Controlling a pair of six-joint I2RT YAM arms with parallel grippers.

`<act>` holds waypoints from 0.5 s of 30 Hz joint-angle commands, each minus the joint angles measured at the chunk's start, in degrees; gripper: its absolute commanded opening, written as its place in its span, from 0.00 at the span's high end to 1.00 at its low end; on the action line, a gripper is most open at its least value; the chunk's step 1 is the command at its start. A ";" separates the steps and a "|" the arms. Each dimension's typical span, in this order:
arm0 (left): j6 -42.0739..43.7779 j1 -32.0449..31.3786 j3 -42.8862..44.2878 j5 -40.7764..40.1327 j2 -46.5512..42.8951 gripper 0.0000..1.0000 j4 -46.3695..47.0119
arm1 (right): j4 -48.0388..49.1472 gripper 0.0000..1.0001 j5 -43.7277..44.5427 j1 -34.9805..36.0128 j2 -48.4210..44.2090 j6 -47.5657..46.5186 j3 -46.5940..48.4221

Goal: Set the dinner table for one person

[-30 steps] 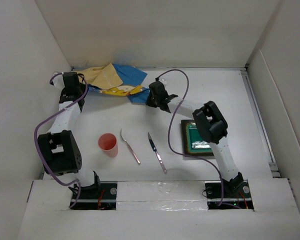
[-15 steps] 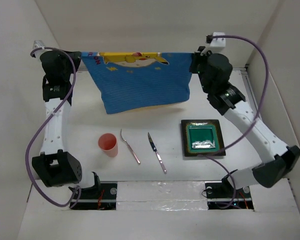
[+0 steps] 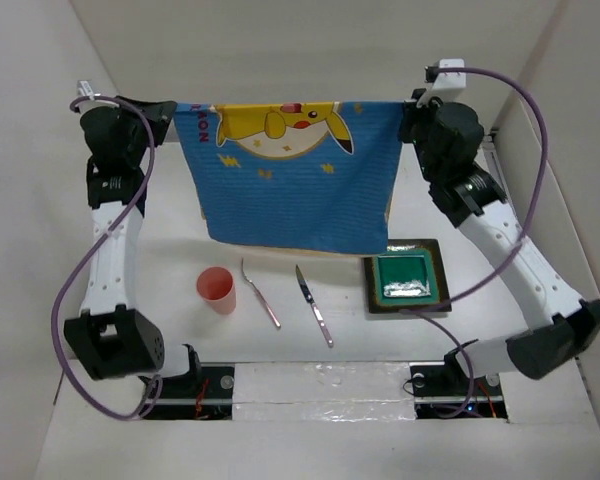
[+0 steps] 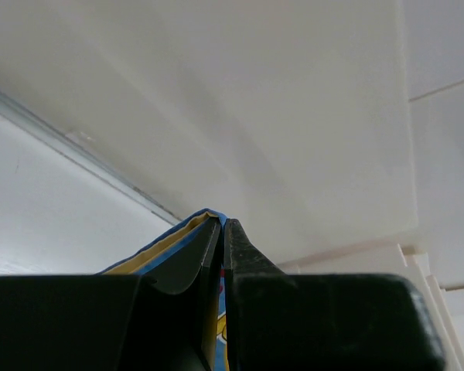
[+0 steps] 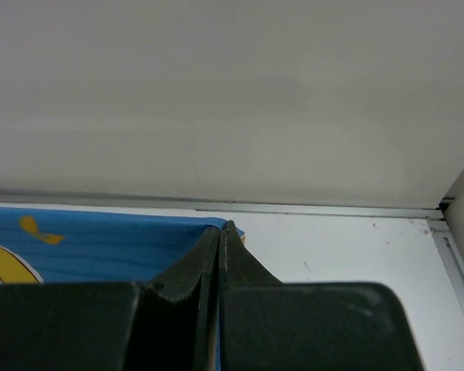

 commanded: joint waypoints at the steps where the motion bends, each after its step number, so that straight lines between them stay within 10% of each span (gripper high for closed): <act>1: 1.12 2.39 5.13 -5.80 7.30 1.00 1.76 | 1.37 1.00 2.29 -5.93 6.92 -2.57 6.86; 10: 4.98 1.24 31.23 -4.74 25.41 1.00 -6.16 | -12.43 1.00 -5.37 -11.30 33.72 0.42 43.68; 15: 4.90 1.86 31.97 -2.02 24.11 1.00 -2.82 | -11.04 1.00 -5.99 -11.82 33.23 -0.89 47.42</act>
